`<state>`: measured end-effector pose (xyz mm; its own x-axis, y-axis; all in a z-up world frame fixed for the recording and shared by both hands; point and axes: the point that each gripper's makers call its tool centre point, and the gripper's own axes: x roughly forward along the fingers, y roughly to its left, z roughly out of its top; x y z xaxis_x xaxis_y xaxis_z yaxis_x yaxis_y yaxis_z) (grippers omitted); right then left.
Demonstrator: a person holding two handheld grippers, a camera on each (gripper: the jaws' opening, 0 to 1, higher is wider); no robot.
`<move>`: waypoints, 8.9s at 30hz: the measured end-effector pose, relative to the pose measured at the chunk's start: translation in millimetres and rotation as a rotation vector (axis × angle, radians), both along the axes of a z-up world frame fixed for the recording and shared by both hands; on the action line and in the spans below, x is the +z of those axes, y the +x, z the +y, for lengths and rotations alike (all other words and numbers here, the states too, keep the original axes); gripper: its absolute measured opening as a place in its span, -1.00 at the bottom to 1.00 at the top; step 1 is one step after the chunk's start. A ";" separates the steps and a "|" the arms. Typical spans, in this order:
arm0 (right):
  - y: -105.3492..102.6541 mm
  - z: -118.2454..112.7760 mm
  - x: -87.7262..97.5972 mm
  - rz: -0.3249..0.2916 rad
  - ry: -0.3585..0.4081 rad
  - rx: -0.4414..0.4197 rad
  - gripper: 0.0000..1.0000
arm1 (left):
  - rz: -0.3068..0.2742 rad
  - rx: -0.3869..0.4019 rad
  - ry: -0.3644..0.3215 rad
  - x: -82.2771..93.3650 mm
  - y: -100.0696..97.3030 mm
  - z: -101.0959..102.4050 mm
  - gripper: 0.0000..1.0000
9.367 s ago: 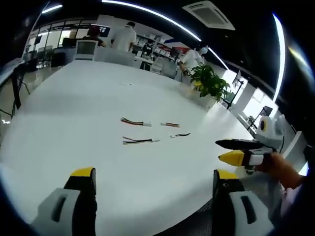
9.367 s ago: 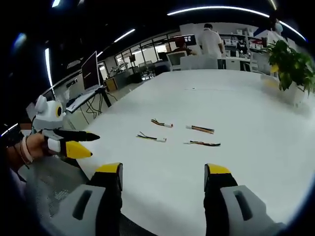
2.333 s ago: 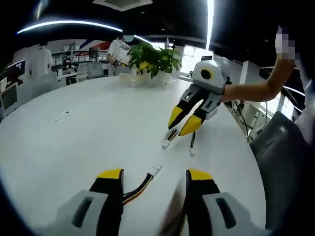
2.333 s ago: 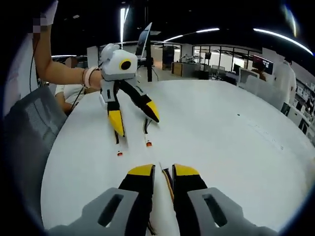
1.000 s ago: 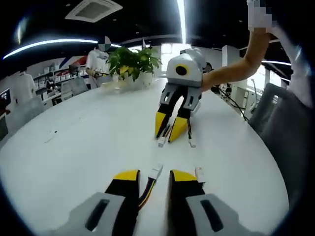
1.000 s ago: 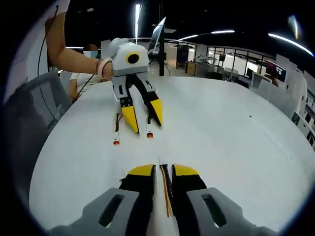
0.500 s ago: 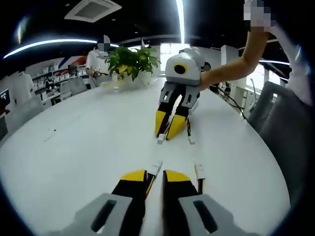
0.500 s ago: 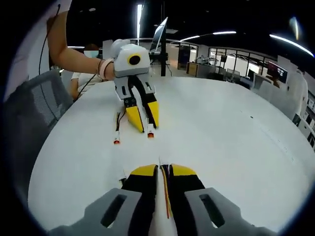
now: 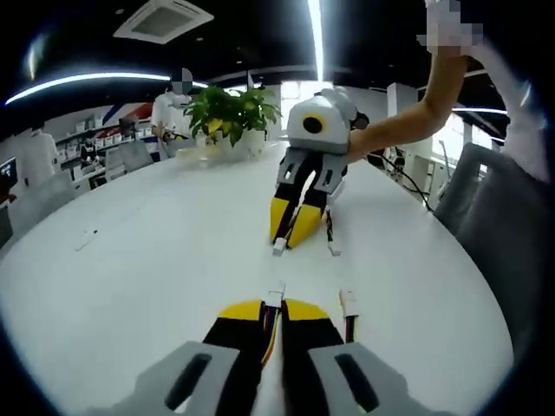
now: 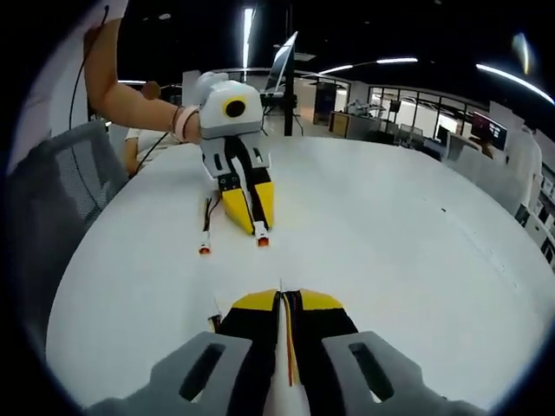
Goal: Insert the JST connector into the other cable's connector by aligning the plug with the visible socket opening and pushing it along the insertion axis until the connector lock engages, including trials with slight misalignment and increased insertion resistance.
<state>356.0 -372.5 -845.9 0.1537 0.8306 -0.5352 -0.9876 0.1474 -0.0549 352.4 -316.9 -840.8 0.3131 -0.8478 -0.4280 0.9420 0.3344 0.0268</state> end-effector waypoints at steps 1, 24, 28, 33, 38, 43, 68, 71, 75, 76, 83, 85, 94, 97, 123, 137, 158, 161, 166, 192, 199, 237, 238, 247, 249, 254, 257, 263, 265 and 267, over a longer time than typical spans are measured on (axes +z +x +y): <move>0.0 0.0 0.0 -0.001 -0.001 0.001 -0.91 | 0.000 0.000 0.000 0.1 0.0 0.0 -0.99; -4.9 14.5 1.1 -0.004 0.042 0.036 -0.91 | -0.023 -0.023 0.023 5.1 -4.6 -6.0 -0.99; -7.6 17.8 0.5 -0.002 0.045 0.042 -0.91 | -0.016 -0.036 0.045 0.8 -6.3 -7.2 -0.99; -12.4 22.5 2.0 -0.002 0.052 0.058 -0.91 | -0.016 -0.036 0.037 4.0 -6.8 -9.5 -0.99; -13.9 25.7 2.7 -0.002 0.057 0.066 -0.91 | -0.015 -0.040 0.049 3.1 -6.0 -10.6 -0.99; -17.0 28.9 3.8 -0.008 0.053 0.078 -0.91 | -0.002 -0.041 0.057 -0.2 -5.8 -11.5 -0.99; -22.1 29.1 5.3 -0.002 0.054 0.076 -0.91 | -0.004 -0.051 0.063 1.1 -6.8 -15.0 -0.99; -23.0 28.5 5.4 -0.004 0.049 0.082 -0.91 | -0.009 -0.059 0.066 1.0 -7.7 -16.7 -0.99; -23.4 29.1 7.4 -0.007 0.057 0.088 -0.91 | -0.016 -0.067 0.059 3.4 -8.0 -18.8 -0.99; -23.1 29.0 7.6 -0.012 0.053 0.088 -0.91 | -0.023 -0.071 0.064 3.8 -7.8 -18.8 -0.99; -24.8 29.3 12.9 0.000 0.072 0.085 -0.92 | -0.033 -0.090 0.056 9.5 -10.0 -18.1 -1.00; -25.6 29.6 14.2 0.003 0.078 0.085 -0.92 | -0.028 -0.091 0.049 10.6 -11.1 -18.0 -1.00; -26.0 30.0 16.4 0.015 0.103 0.090 -0.92 | -0.040 -0.107 0.052 12.5 -12.5 -22.5 -1.00; -26.3 29.4 15.5 0.019 0.104 0.094 -0.92 | -0.041 -0.111 0.053 11.4 -12.2 -23.6 -1.00; -7.9 31.0 6.8 0.080 0.223 0.040 -0.92 | 0.006 -0.070 -0.020 5.8 3.3 -18.0 -1.00; -9.9 33.9 2.9 0.078 0.271 0.006 -0.92 | 0.037 -0.012 -0.094 -3.7 5.6 -17.0 -0.99; -8.1 33.7 4.6 0.104 0.301 -0.030 -0.90 | 0.020 0.048 -0.110 -3.6 8.5 -14.8 -0.96; -8.4 33.6 4.6 0.109 0.302 -0.031 -0.90 | 0.036 0.055 -0.123 -3.7 9.8 -13.1 -0.87; -6.8 31.5 4.8 0.123 0.314 -0.039 -0.87 | 0.058 0.076 -0.135 -1.7 10.4 -10.9 -0.76; -44.3 11.6 24.2 0.104 0.247 0.049 -0.74 | -0.018 0.035 -0.068 37.3 -17.6 -0.2 -0.58; -51.4 3.7 21.3 0.122 0.230 0.050 -0.76 | 0.010 0.020 -0.069 32.4 -30.7 -1.1 -0.59; -54.3 -9.2 0.7 0.078 0.165 0.096 -0.86 | 0.087 0.032 -0.138 -0.1 -53.9 -1.6 -0.81; -54.1 -9.0 0.9 0.077 0.167 0.096 -0.88 | 0.081 0.036 -0.142 -0.6 -53.3 -1.3 -0.86; -53.9 -9.6 1.1 0.077 0.171 0.083 -0.91 | 0.084 0.064 -0.186 0.0 -50.4 -0.7 -0.99; -53.4 -9.6 1.2 0.079 0.175 0.075 -0.91 | 0.083 0.064 -0.186 0.1 -50.3 -0.8 -0.99; -53.6 -8.9 1.7 0.076 0.168 0.071 -0.92 | 0.097 0.075 -0.196 0.7 -48.8 -1.5 -1.00; -52.3 -7.1 2.0 0.076 0.170 0.061 -0.92 | 0.094 0.078 -0.185 0.7 -48.0 -2.0 -1.00; -54.1 -0.4 9.0 0.079 0.189 0.063 -0.92 | 0.095 0.080 -0.165 0.7 -48.9 -1.4 -1.00; -55.7 3.0 11.0 0.070 0.184 0.076 -0.93 | 0.093 0.071 -0.155 0.8 -50.7 -1.7 -1.00; -56.0 6.8 14.0 0.073 0.197 0.080 -0.94 | 0.092 0.061 -0.153 2.3 -52.6 -2.9 -1.00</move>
<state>300.0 -365.7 -831.9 0.0503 0.9281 -0.3690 -0.9968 0.0697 0.0394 299.7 -319.7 -838.5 0.3317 -0.8858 -0.3245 0.9159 0.3848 -0.1144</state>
